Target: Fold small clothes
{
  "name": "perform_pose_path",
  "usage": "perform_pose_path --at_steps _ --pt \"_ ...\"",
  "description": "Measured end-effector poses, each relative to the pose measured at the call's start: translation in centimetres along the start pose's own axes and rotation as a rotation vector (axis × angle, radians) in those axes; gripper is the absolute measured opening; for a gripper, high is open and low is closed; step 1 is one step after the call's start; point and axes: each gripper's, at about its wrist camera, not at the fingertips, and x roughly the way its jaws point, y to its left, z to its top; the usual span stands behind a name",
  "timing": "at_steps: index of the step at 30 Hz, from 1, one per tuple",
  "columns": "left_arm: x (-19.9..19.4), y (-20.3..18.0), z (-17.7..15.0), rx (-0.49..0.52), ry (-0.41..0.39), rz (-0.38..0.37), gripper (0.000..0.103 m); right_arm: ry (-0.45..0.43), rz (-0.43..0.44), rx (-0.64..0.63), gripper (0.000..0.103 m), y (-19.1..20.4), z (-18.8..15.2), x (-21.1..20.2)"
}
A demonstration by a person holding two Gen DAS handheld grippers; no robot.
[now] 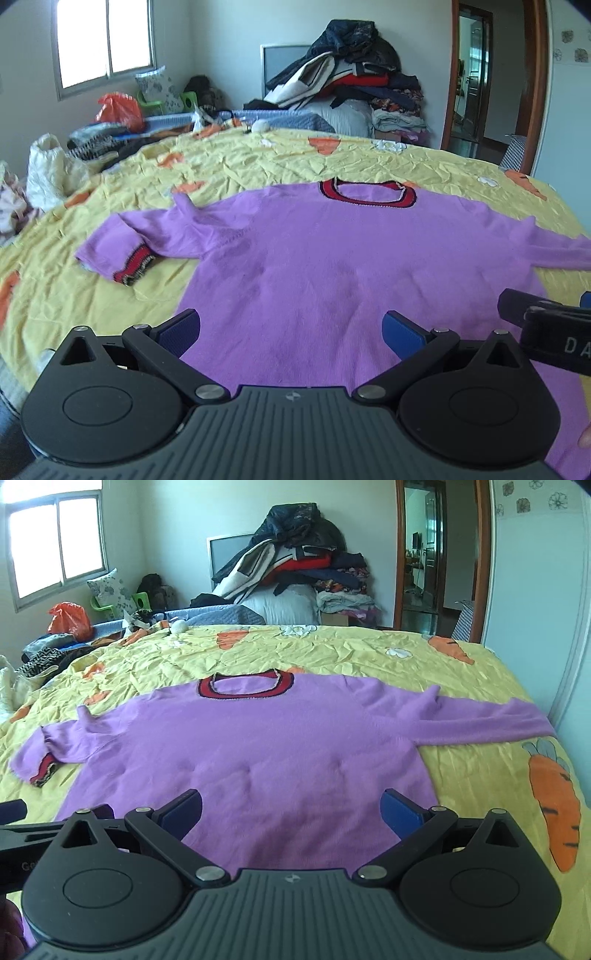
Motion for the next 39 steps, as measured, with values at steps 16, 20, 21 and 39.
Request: perform_pose_path --at_steps 16,20,21,39 --pt "0.5 -0.2 0.8 0.036 0.030 0.013 0.103 0.027 -0.019 -0.011 0.103 0.2 0.3 -0.3" --pt "1.9 -0.1 1.4 0.017 0.058 0.004 0.103 0.051 -0.029 -0.027 0.103 0.6 0.8 0.7" --pt "2.3 -0.2 1.5 0.017 0.064 0.002 0.103 0.059 -0.032 -0.028 0.103 0.6 1.0 1.1" --pt "8.3 -2.4 2.4 0.020 0.180 0.047 0.103 0.158 0.005 -0.029 0.103 -0.7 2.1 7.5"
